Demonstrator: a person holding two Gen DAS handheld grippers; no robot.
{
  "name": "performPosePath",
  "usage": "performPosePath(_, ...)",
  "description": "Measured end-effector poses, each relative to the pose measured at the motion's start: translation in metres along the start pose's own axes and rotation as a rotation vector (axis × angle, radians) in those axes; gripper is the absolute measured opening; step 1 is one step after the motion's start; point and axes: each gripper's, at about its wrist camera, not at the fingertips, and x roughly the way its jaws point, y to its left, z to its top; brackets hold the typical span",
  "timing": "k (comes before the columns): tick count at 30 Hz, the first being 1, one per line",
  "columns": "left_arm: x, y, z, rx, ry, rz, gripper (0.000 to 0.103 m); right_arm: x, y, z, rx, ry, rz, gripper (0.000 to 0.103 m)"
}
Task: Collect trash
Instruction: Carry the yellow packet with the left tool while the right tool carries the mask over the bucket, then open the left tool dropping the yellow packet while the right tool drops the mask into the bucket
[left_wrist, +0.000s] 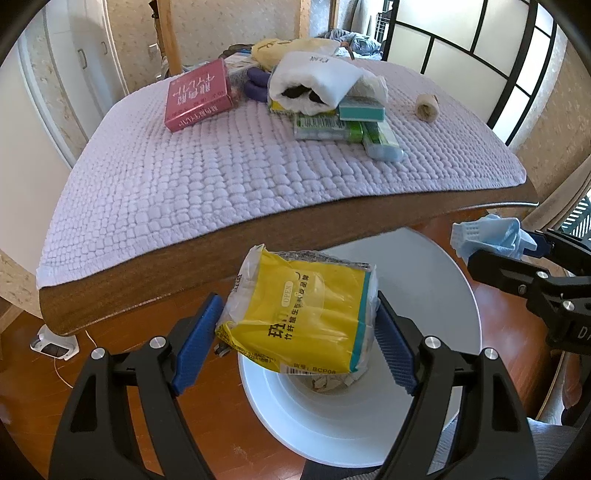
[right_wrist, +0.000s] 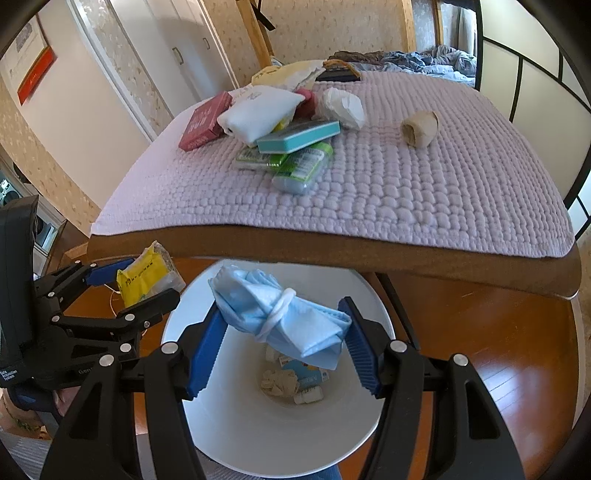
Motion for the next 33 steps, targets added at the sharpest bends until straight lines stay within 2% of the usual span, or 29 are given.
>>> performPosePath(18,0.006,-0.008,-0.014,0.002,0.032,0.010,0.081,0.004,0.000,-0.032,-0.009,0.043,-0.009,0.061)
performPosePath(33,0.023,-0.009,-0.018,0.005,0.061,0.011,0.081,0.007,-0.002,-0.040,-0.001,0.069,-0.010,0.061)
